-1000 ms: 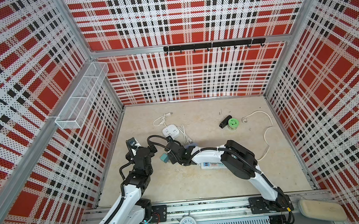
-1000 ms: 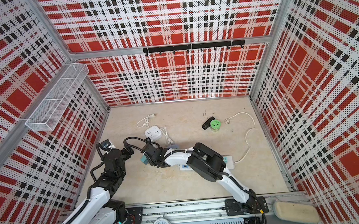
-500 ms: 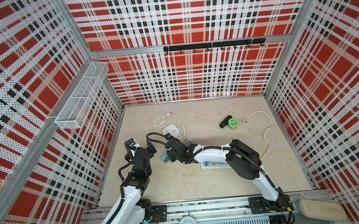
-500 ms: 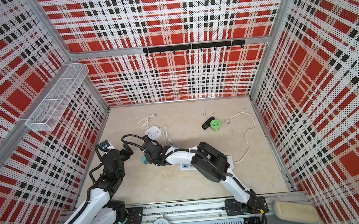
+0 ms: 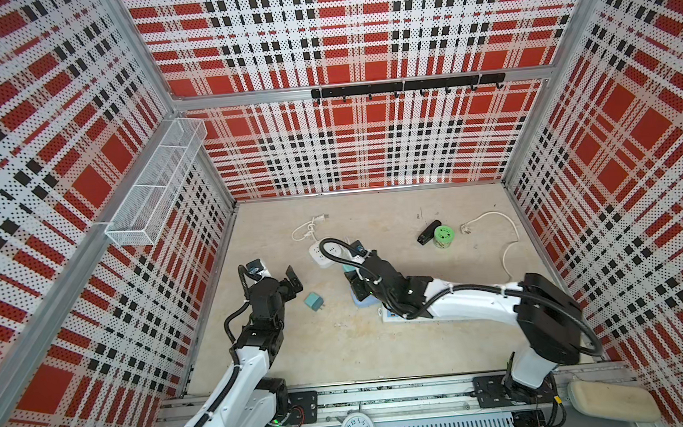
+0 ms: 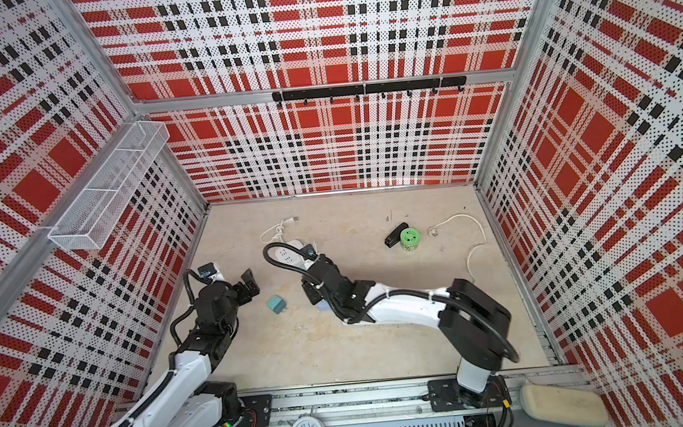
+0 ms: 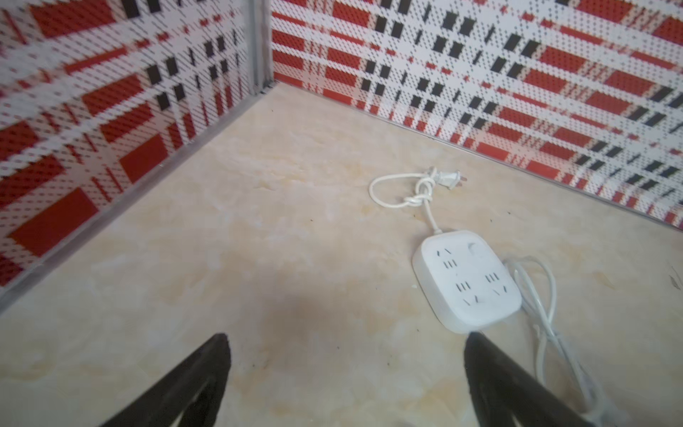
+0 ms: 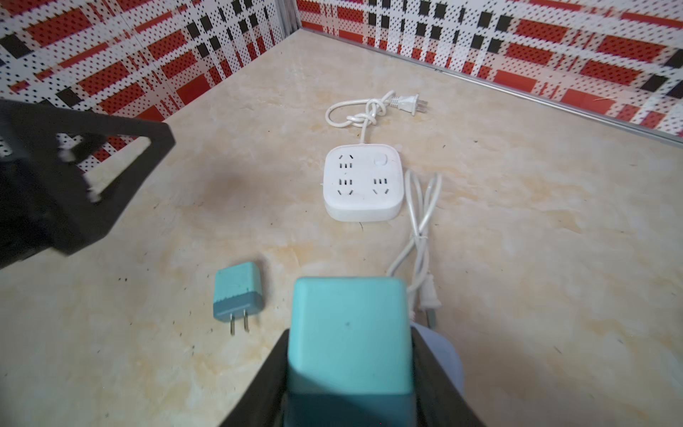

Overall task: Insert the plug
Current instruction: 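Lift the teal adapter off the table with the right gripper, then carry the teal adapter with the right gripper toward the left while the left reaches over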

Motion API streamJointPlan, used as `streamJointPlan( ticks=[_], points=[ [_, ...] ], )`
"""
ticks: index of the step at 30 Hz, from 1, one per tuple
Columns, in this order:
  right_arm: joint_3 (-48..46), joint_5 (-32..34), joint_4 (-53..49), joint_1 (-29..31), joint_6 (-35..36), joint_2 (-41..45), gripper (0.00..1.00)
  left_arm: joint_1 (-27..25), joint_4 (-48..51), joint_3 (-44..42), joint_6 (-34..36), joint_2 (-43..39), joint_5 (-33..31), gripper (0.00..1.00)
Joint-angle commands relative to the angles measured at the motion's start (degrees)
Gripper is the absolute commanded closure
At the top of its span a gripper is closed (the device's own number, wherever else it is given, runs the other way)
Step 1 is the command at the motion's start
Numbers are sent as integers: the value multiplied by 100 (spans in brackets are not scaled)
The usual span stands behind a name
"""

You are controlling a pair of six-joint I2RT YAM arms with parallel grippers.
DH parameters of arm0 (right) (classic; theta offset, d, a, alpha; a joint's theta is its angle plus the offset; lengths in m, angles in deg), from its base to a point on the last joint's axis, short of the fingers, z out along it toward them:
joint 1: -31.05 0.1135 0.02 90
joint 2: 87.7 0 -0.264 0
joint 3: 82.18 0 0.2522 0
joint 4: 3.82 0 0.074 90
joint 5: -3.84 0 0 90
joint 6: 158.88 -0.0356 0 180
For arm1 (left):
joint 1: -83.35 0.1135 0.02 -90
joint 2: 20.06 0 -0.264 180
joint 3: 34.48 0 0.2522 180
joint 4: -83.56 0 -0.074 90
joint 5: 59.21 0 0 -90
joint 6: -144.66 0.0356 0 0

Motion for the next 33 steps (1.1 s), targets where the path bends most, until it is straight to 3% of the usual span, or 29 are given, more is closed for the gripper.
streamJointPlan(
  ticks=[1, 6, 9, 10, 17, 21, 24, 33],
  points=[
    [-839, 543, 1414, 17, 855, 761, 82, 33, -363, 325, -333, 220, 725, 1],
    [-1826, 974, 2423, -5, 1728, 1443, 86, 87, 96, 903, -269, 460, 1252, 1],
    [-2153, 956, 2947, -19, 2067, 1548, 86, 304, 401, 1056, -99, 409, 2340, 1],
    [-2201, 935, 3099, -22, 2154, 1548, 87, 305, 400, 1020, -103, 313, 2403, 1],
    [-2352, 301, 3794, -22, 2461, 1280, 87, 307, 400, 714, -249, -503, 2854, 0],
    [-2330, 70, 4057, -21, 2577, 1024, 90, 268, 426, 790, -353, -458, 3412, 8],
    [-2267, -68, 4022, -22, 2623, 907, 93, 22, 424, 925, -399, -269, 3707, 12],
    [-2534, -614, 4569, 5, 2641, 759, 95, -1430, 512, 1360, -144, 124, 3463, 16]
  ],
)
